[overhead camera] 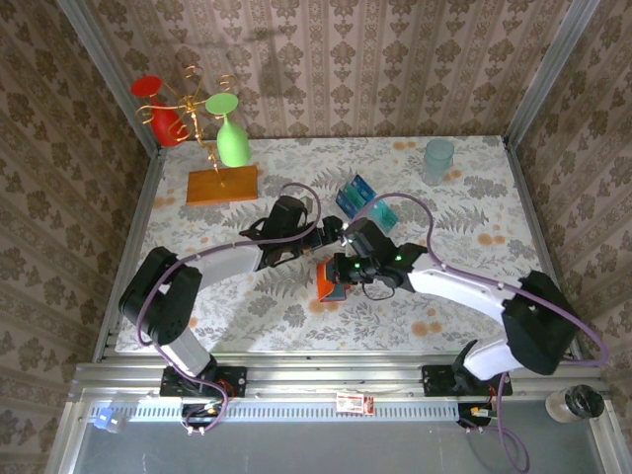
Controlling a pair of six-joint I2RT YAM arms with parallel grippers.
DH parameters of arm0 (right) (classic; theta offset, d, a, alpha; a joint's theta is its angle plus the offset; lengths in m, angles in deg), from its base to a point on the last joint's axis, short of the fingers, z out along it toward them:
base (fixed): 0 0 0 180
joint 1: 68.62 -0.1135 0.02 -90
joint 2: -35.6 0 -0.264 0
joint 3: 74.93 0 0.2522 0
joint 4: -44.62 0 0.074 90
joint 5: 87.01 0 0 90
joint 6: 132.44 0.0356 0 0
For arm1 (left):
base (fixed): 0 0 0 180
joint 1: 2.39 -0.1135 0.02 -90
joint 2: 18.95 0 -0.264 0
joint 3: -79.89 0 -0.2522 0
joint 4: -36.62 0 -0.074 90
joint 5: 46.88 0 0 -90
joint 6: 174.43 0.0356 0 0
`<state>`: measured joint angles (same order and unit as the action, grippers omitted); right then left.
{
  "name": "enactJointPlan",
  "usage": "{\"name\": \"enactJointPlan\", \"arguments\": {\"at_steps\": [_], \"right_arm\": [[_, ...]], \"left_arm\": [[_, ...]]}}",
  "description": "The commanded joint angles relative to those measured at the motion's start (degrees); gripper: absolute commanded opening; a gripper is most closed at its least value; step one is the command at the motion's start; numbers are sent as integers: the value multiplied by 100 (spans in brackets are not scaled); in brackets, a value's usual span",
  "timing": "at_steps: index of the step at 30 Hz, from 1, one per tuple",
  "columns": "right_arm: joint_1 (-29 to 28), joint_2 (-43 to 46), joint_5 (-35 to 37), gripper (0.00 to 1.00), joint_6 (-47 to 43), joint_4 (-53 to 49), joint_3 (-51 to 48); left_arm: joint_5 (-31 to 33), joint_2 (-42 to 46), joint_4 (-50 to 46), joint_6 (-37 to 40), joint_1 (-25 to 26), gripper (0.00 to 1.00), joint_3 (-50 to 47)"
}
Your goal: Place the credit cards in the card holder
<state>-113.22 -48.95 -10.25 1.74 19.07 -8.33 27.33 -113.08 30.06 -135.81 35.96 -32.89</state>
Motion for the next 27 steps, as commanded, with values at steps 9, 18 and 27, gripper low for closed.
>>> {"name": "enactJointPlan", "arguments": {"at_steps": [9,18,27], "right_arm": [[69,-551,631,4,7,-44,-103],[252,-820,553,3,55,388,-569],[277,-932,473,2,120,592,-724]], "left_arm": [[-275,328,-1335,944,-715,100,400],[806,1057,-2100,1760,-308,100,-258],[1823,1444,-2118,2081,228,100,-868]]}}
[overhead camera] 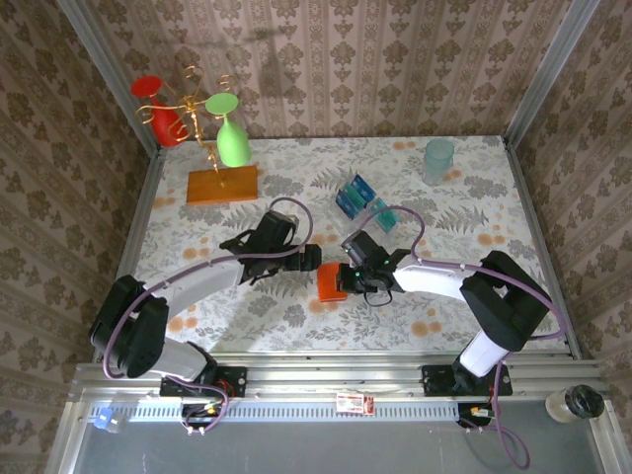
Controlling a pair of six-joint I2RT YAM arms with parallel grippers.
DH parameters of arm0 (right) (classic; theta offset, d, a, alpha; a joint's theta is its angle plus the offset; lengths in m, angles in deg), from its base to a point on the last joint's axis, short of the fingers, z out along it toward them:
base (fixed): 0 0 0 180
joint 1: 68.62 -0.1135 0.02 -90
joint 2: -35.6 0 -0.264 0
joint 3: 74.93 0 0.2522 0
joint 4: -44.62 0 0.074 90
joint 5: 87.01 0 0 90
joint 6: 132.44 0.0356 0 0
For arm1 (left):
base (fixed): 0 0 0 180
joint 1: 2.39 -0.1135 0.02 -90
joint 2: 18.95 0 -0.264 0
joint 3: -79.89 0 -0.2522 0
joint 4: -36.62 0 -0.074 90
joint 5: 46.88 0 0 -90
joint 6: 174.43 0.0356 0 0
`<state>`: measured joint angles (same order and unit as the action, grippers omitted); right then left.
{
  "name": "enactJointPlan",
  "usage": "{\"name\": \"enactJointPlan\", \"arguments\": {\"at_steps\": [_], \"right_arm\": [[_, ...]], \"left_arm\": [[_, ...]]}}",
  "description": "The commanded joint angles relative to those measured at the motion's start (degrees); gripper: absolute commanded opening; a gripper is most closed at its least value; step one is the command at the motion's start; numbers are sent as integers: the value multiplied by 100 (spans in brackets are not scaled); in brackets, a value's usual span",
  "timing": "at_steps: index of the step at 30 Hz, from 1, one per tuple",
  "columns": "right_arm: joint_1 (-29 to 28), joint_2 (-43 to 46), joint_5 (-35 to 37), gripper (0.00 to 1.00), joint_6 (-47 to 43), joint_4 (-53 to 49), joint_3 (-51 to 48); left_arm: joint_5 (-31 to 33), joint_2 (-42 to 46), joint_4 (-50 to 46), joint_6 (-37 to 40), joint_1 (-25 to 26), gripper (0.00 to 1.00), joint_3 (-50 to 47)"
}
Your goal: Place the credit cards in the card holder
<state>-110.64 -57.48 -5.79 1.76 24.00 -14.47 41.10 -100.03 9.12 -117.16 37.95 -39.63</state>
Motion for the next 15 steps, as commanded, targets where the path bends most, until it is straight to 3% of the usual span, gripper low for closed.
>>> {"name": "enactJointPlan", "arguments": {"at_steps": [1,7,15], "right_arm": [[24,-88,12,2,130,119,-141],[26,-47,-35,2,219,191,-214],[26,78,-50,2,273,195,-275]], "left_arm": [[517,153,70,239,91,100,-248],[798,46,445,356,487,100,-371],[546,-365,461,173,677,100,-201]]}}
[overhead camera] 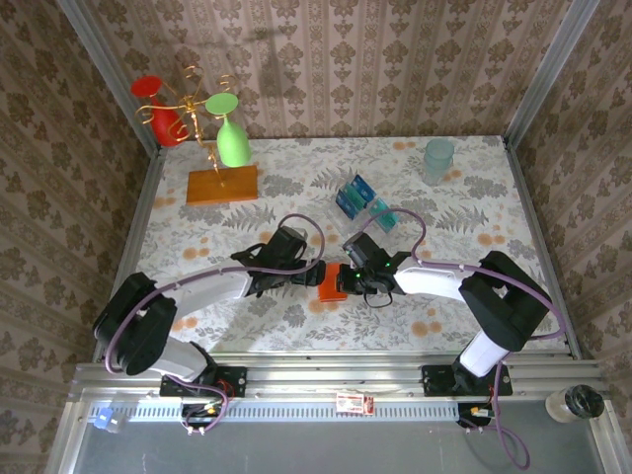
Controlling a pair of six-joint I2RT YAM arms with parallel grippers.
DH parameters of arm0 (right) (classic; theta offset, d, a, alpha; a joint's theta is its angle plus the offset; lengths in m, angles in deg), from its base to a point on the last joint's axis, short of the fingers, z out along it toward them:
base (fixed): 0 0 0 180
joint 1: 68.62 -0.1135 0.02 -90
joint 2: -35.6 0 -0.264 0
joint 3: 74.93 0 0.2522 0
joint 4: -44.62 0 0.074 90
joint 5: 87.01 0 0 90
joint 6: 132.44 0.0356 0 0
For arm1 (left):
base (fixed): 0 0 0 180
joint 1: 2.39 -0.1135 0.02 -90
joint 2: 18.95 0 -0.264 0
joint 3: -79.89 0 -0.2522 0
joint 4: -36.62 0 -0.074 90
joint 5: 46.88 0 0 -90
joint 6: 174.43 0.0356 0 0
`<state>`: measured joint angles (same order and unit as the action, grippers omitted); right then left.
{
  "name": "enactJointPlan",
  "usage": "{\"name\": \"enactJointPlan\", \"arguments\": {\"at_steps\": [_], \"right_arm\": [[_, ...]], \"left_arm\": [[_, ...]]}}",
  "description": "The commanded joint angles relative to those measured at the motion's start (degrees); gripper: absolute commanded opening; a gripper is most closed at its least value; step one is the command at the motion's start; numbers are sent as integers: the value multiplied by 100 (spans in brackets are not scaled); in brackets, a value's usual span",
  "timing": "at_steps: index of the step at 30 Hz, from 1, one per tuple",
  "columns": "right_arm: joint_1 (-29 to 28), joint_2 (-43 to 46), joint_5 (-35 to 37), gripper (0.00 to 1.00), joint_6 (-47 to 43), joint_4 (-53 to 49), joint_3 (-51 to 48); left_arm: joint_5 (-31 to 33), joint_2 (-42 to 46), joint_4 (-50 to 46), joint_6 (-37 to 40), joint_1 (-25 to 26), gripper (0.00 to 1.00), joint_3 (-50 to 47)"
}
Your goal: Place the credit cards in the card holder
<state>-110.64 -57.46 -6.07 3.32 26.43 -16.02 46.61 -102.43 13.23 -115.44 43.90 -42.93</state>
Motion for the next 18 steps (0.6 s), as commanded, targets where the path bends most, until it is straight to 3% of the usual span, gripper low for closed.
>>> {"name": "enactJointPlan", "arguments": {"at_steps": [1,18], "right_arm": [[32,77,-30,2,123,-50,-126],[26,180,-113,1,267,117,-310]], "left_arm": [[-21,-186,16,11,110,100,164],[-122,-777,-73,103,258,100,430]]}}
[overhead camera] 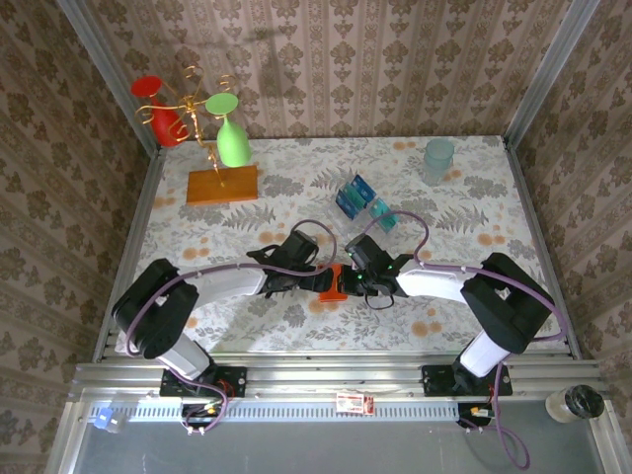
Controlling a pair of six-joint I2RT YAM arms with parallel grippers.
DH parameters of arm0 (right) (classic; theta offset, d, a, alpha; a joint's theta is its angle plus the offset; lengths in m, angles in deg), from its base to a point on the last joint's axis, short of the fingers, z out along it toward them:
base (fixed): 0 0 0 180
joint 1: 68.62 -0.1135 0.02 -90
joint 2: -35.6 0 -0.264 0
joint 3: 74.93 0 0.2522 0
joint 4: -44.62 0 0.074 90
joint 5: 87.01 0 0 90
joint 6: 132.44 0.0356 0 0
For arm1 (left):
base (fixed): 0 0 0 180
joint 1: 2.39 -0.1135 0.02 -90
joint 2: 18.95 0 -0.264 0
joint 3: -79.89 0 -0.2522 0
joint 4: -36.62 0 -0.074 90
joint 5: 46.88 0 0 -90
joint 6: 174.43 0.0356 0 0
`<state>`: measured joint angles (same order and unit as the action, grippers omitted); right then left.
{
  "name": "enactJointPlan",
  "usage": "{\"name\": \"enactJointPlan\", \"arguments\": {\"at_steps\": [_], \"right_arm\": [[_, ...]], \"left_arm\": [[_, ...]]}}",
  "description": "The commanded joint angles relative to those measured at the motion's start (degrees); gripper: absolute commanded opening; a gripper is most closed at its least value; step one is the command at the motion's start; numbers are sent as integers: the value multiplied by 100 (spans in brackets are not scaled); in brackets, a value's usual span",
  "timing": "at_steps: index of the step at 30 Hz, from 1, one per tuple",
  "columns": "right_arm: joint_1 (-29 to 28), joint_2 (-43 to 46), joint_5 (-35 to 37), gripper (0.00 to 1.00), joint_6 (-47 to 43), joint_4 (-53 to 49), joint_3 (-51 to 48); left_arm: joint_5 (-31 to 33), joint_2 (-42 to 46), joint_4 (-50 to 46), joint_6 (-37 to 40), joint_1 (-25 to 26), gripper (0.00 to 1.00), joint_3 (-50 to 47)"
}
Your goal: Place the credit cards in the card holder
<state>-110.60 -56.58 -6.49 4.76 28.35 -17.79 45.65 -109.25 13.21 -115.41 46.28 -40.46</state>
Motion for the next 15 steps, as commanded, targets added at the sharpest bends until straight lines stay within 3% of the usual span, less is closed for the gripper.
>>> {"name": "enactJointPlan", "arguments": {"at_steps": [1,15], "right_arm": [[14,85,-76,1,127,-65,-136],[199,520,-139,2,90,-373,-24]], "left_arm": [[-25,-123,-74,116,16,100,178],[376,-271,-588,282,19,100,249]]}}
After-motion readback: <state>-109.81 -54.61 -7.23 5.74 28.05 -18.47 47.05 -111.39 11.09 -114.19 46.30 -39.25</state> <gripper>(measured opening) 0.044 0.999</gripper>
